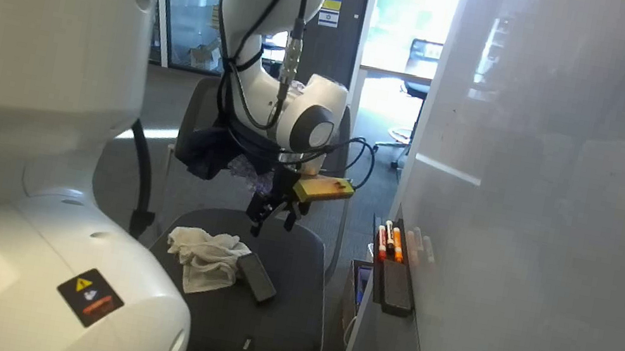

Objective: Use the eraser from the seat to wipe the whiteboard.

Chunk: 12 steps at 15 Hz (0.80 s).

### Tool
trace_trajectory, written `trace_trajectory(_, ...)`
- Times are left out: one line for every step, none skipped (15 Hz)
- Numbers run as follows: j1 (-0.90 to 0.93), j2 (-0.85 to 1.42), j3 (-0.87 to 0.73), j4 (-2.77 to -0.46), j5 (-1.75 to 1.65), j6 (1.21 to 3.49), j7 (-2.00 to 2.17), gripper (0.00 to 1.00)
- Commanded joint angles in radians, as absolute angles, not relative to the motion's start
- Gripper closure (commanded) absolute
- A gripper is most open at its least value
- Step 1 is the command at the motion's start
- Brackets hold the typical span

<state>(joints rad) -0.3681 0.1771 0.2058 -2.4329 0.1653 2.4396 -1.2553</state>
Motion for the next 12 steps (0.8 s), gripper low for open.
trace_trajectory(-0.298, -0.037, 0.099, -2.489, 0.208, 2.277, -1.354, 0.0)
trace_trajectory(-0.279, -0.089, 0.068, -2.502, 0.196, 2.243, -1.367, 0.0)
trace_trajectory(-0.261, -0.144, 0.038, -2.514, 0.178, 2.21, -1.374, 0.0)
trace_trajectory(-0.242, -0.188, 0.011, -2.519, 0.159, 2.179, -1.364, 0.0)
trace_trajectory(-0.224, -0.233, -0.011, -2.522, 0.132, 2.14, -1.359, 0.0)
trace_trajectory(-0.207, -0.277, -0.029, -2.529, 0.105, 2.118, -1.353, 0.0)
trace_trajectory(-0.192, -0.327, -0.046, -2.539, 0.083, 2.104, -1.349, 0.0)
trace_trajectory(-0.177, -0.38, -0.067, -2.548, 0.069, 2.076, -1.376, 0.0)
trace_trajectory(-0.161, -0.421, -0.084, -2.55, 0.053, 2.051, -1.396, 0.0)
trace_trajectory(-0.15, -0.474, -0.099, -2.565, 0.04, 2.052, -1.398, 0.0)
trace_trajectory(-0.14, -0.522, -0.11, -2.578, 0.026, 2.062, -1.39, 0.0)
trace_trajectory(-0.131, -0.562, -0.118, -2.587, 0.015, 2.074, -1.377, 0.0)
